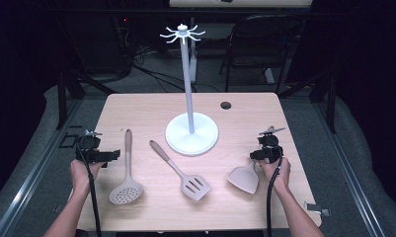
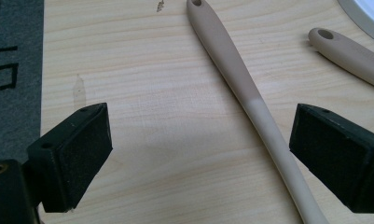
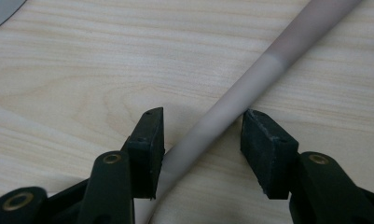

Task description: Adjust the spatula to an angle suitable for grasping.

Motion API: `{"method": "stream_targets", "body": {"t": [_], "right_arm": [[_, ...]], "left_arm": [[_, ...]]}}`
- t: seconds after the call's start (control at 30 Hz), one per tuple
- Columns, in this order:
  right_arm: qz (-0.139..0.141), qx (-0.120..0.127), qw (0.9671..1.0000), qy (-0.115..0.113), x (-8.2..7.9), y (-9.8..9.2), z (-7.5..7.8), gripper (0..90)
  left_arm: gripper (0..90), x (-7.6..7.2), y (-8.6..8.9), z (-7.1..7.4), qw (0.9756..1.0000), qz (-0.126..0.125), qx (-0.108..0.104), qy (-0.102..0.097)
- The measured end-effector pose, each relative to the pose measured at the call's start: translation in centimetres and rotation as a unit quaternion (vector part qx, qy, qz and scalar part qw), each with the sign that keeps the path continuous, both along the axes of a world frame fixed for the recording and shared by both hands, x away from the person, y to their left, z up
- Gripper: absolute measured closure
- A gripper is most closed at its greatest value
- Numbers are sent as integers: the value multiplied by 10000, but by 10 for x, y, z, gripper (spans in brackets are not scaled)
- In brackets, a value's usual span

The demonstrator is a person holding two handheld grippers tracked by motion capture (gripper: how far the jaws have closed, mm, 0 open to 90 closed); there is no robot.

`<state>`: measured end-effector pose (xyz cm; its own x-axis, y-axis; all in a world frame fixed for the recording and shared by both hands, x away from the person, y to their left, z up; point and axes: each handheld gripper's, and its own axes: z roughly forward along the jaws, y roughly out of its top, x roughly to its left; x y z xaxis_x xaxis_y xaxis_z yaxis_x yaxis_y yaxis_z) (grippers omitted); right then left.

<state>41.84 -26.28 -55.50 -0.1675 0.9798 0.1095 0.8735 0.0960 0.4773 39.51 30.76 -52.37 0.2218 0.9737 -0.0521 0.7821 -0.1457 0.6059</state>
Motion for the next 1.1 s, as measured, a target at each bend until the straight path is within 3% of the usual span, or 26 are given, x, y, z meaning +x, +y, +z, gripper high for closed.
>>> {"method": "stream_targets", "body": {"t": [0.2,0.6,0.77,1.1], "right_arm": [[68,242,9997,78,1,-3,0,552],[519,159,9983,202,-1,9,4,660],[538,217,9982,172,-2,14,4,692],[717,259,9963,405,-3,12,6,724]], "left_arm": [[58,-1,1,0,10000,-27,-12,7],[60,-2,3,-1,10000,-68,-34,52],[61,-2,2,-1,9999,-88,-10,50],[61,-1,1,-2,9999,-128,-10,64]]}}
